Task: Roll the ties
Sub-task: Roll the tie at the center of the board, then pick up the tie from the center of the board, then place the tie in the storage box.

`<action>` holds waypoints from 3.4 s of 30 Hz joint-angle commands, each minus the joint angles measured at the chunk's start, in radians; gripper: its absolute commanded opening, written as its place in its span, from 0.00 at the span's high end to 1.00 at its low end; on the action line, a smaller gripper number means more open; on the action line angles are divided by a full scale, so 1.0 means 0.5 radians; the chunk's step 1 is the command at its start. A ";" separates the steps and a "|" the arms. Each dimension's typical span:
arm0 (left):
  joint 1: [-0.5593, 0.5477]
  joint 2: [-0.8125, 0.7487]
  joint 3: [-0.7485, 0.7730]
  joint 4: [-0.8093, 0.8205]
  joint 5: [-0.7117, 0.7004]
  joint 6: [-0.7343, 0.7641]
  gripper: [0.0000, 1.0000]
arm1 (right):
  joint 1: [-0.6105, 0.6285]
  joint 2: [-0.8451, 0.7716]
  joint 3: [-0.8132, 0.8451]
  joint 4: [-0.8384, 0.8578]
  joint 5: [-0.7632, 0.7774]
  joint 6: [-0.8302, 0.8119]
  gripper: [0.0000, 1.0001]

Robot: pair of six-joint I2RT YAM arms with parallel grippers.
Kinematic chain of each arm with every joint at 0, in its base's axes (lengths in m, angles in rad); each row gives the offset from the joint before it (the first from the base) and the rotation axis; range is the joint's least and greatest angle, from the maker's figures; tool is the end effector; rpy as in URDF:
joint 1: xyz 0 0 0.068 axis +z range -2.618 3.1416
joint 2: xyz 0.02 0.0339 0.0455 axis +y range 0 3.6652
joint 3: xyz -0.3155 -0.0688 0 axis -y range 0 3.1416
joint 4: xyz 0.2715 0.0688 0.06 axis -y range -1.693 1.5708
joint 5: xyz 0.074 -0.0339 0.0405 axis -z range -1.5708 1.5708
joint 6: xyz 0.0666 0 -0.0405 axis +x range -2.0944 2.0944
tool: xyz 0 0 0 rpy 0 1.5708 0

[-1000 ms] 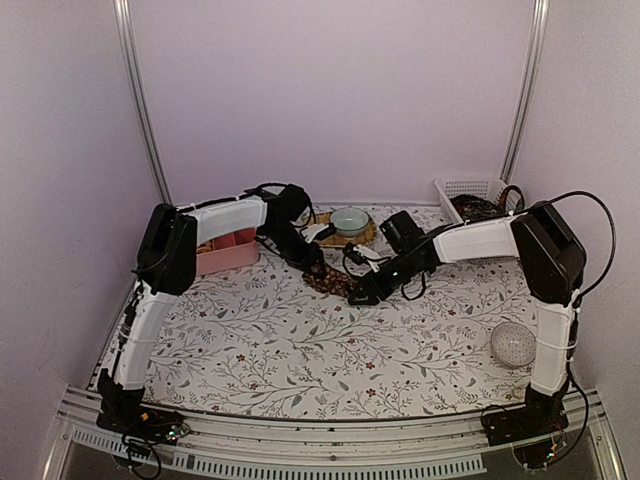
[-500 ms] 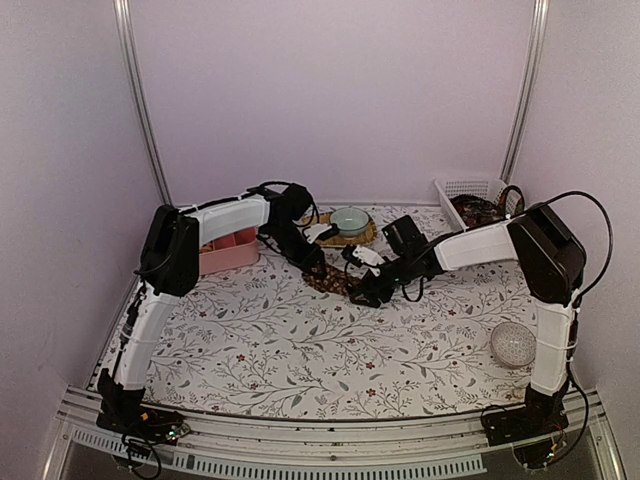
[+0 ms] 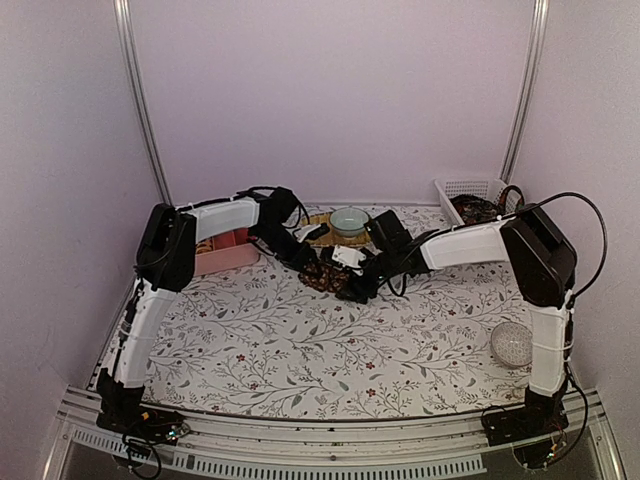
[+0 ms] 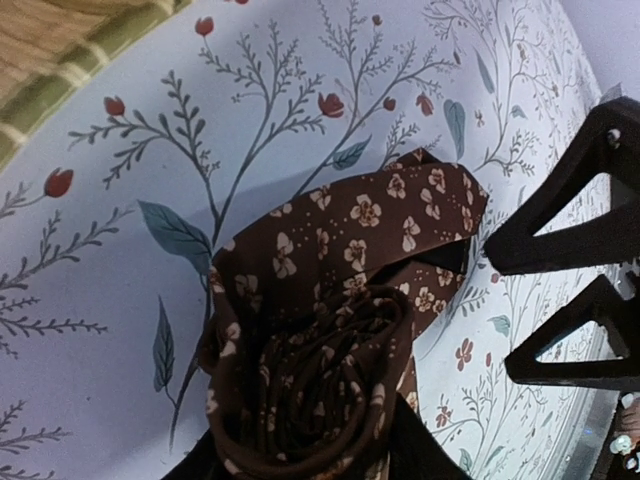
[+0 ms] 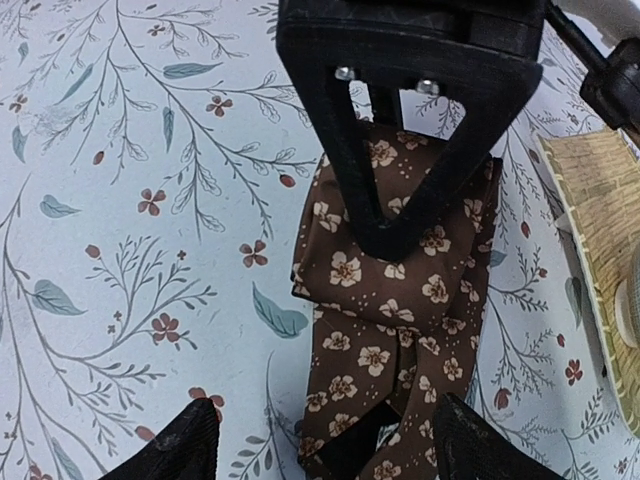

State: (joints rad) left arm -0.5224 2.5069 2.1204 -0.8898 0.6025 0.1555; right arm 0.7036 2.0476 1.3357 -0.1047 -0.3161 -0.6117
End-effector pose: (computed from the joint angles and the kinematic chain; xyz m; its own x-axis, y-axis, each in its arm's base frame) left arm 0.4886 -0.3249 0.1305 -0.7336 0.5696 -0.3707 0.6754 0.5504 -0.4908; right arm 0.3706 0.3416 0.1618 -0.0086 -0.7231 -0.6907 -0.9554 0.2098 -0.2077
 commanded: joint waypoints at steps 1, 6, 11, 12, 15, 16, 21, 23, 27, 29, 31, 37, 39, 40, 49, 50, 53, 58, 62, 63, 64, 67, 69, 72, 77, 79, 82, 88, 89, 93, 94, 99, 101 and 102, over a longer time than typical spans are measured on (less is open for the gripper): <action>0.070 0.058 -0.117 0.042 0.077 -0.046 0.59 | 0.034 0.279 0.142 -0.131 0.098 -0.137 0.29; 0.094 0.067 -0.194 0.094 0.153 -0.086 0.58 | 0.050 0.390 0.256 -0.195 0.149 -0.116 0.32; 0.098 0.067 -0.272 0.151 0.163 -0.142 0.56 | 0.050 0.489 0.352 -0.306 0.185 -0.069 0.40; 0.097 0.060 -0.295 0.180 0.168 -0.170 0.56 | 0.050 0.489 0.353 -0.330 0.167 -0.056 0.44; 0.097 0.025 -0.393 0.271 0.171 -0.263 0.56 | 0.056 0.455 0.328 -0.398 0.112 -0.011 0.54; 0.097 0.012 -0.421 0.303 0.182 -0.292 0.56 | 0.062 0.441 0.308 -0.406 0.100 -0.001 0.57; 0.080 -0.039 -0.543 0.426 0.302 -0.376 0.56 | 0.122 0.379 0.220 -0.337 0.119 0.129 0.66; 0.068 -0.027 -0.562 0.438 0.318 -0.384 0.56 | 0.130 0.387 0.240 -0.305 0.134 0.200 0.70; 0.051 0.006 -0.589 0.465 0.347 -0.400 0.56 | 0.138 0.430 0.300 -0.240 0.172 0.284 0.73; 0.051 0.005 -0.614 0.492 0.363 -0.415 0.56 | 0.143 0.441 0.307 -0.204 0.191 0.285 0.73; 0.051 0.010 -0.631 0.502 0.388 -0.414 0.56 | 0.145 0.463 0.328 -0.196 0.205 0.276 0.73; 0.051 0.034 -0.658 0.524 0.549 -0.396 0.53 | 0.145 0.540 0.407 -0.217 0.209 0.284 0.73; 0.048 0.043 -0.661 0.528 0.586 -0.392 0.51 | 0.148 0.557 0.432 -0.229 0.204 0.289 0.73; 0.046 0.047 -0.661 0.521 0.601 -0.382 0.50 | 0.148 0.563 0.442 -0.233 0.205 0.290 0.73; 0.036 0.066 -0.667 0.497 0.693 -0.349 0.46 | 0.145 0.580 0.498 -0.238 0.187 0.303 0.73; 0.033 0.072 -0.664 0.494 0.695 -0.348 0.46 | 0.148 0.580 0.507 -0.238 0.187 0.306 0.73; 0.027 0.084 -0.653 0.496 0.702 -0.356 0.49 | 0.147 0.580 0.520 -0.239 0.182 0.311 0.73; 0.023 0.085 -0.657 0.519 0.716 -0.387 0.65 | 0.147 0.580 0.551 -0.249 0.169 0.318 0.73; 0.031 0.082 -0.655 0.549 0.721 -0.418 0.83 | 0.149 0.580 0.556 -0.254 0.169 0.327 0.73; 0.032 0.080 -0.652 0.552 0.717 -0.426 0.89 | 0.148 0.580 0.551 -0.257 0.174 0.328 0.73; 0.038 0.075 -0.653 0.552 0.716 -0.431 0.93 | 0.148 0.572 0.539 -0.259 0.179 0.328 0.73; 0.056 0.028 -0.651 0.527 0.691 -0.434 1.00 | 0.144 0.507 0.446 -0.245 0.211 0.321 0.72; 0.080 -0.062 -0.651 0.489 0.630 -0.430 1.00 | 0.129 0.395 0.374 -0.273 0.210 0.318 0.67; 0.129 -0.212 -0.624 0.442 0.480 -0.456 1.00 | 0.081 0.198 0.280 -0.349 0.138 0.346 0.57; 0.281 -0.351 -0.432 0.390 0.333 -0.558 1.00 | 0.026 -0.089 0.191 -0.501 0.030 0.410 0.52; 0.345 -0.334 -0.298 0.289 0.327 -0.565 1.00 | 0.024 -0.168 0.162 -0.537 0.004 0.434 0.51; 0.428 -0.335 -0.170 0.208 0.283 -0.580 1.00 | 0.024 -0.251 0.146 -0.589 -0.030 0.478 0.51; 0.674 -0.449 -0.152 0.126 0.177 -0.627 1.00 | 0.023 -0.332 0.135 -0.628 -0.043 0.520 0.51; 0.712 -0.467 -0.161 0.109 0.171 -0.627 1.00 | 0.025 -0.338 0.140 -0.633 -0.047 0.525 0.51; 0.826 -0.545 -0.207 0.081 0.166 -0.633 1.00 | 0.024 -0.345 0.146 -0.635 -0.074 0.558 0.51; 0.848 -0.569 -0.209 0.083 0.169 -0.641 1.00 | 0.026 -0.343 0.150 -0.637 -0.080 0.564 0.51; 0.914 -0.682 -0.285 0.097 0.152 -0.678 1.00 | 0.027 -0.338 0.175 -0.659 -0.107 0.590 0.51; 0.919 -0.703 -0.347 0.077 0.145 -0.670 1.00 | 0.028 -0.343 0.178 -0.662 -0.107 0.596 0.51; 0.914 -0.711 -0.394 0.073 0.147 -0.662 1.00 | 0.028 -0.347 0.181 -0.663 -0.107 0.597 0.51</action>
State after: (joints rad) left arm -0.0631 2.1983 1.9816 -0.8272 0.6781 -0.1699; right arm 0.7162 2.0056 1.4139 -0.4137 -0.3511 -0.3290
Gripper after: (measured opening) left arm 0.222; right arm 0.489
